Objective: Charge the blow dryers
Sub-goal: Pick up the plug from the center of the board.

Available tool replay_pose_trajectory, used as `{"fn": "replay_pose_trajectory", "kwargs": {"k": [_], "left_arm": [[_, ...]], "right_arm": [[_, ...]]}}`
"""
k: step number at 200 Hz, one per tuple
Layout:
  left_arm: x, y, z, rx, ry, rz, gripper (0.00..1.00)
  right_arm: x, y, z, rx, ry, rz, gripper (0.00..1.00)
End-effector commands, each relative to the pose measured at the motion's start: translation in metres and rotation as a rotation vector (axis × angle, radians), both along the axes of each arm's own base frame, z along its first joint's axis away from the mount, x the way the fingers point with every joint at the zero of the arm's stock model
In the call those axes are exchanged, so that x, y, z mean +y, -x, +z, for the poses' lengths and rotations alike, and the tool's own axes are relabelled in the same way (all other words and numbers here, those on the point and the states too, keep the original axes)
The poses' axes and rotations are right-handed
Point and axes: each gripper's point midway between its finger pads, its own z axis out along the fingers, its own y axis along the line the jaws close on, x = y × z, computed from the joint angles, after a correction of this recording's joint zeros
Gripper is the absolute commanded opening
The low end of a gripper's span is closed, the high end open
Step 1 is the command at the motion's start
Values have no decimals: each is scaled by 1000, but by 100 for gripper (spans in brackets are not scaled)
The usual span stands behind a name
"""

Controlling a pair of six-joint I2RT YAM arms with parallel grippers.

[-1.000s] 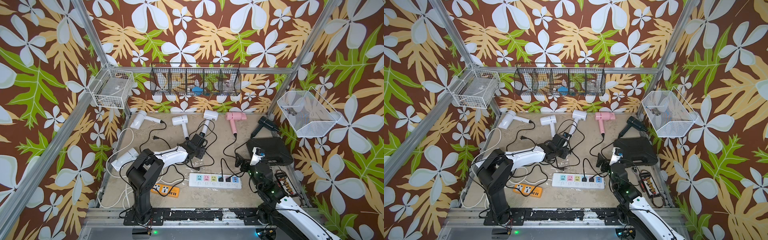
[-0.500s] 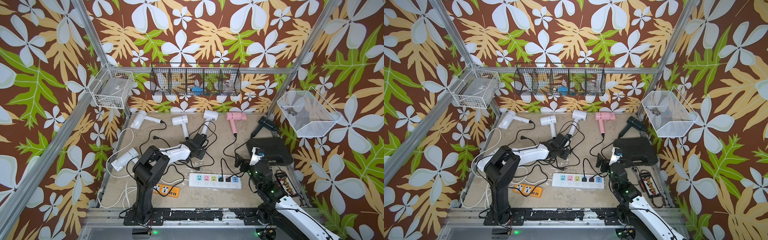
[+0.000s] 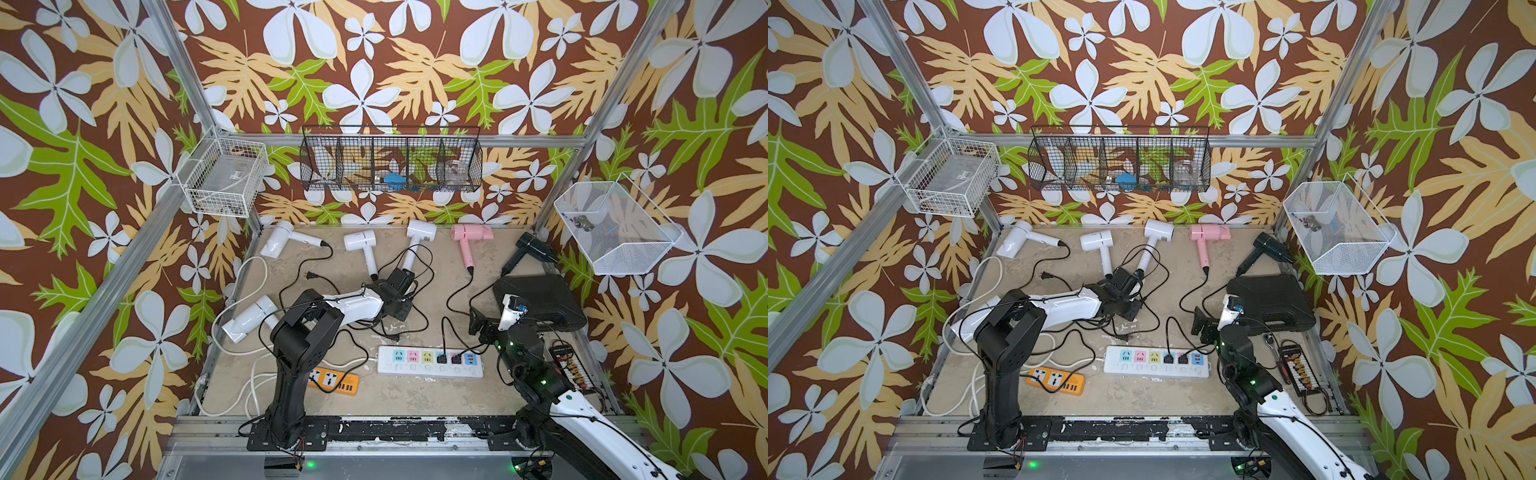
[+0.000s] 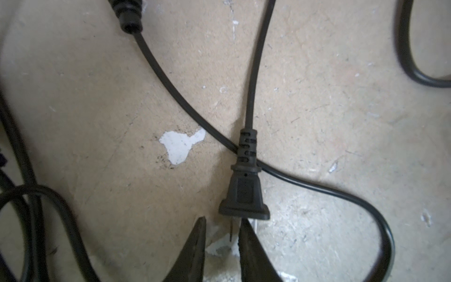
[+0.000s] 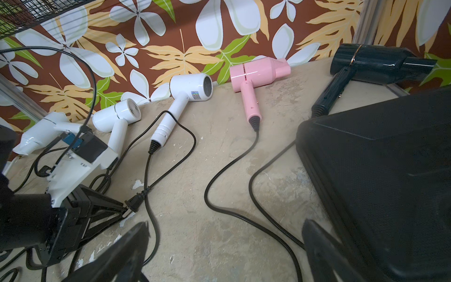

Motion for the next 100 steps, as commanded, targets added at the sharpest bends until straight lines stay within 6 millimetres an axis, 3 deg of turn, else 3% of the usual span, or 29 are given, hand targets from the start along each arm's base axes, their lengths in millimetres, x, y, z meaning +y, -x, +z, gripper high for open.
{"fn": "replay_pose_trajectory", "kwargs": {"k": [1,26,61,83,100], "left_arm": [[-3,-1,-3,9,11,-12,25],[-5,-1,-6,12,15,-20,20],[-8,-1,-1,6,28,-28,0],[-7,-5,16,-31,46,-12,0],[-5,-11,43,-89,74,20,0]], "right_arm": [[1,-2,8,-26,-6,2,100],[1,-2,8,-25,-5,2,100],[1,-3,7,-22,-3,-3,100],[0,-3,7,-19,0,-7,100],[-1,-3,7,-20,1,-10,100]]}}
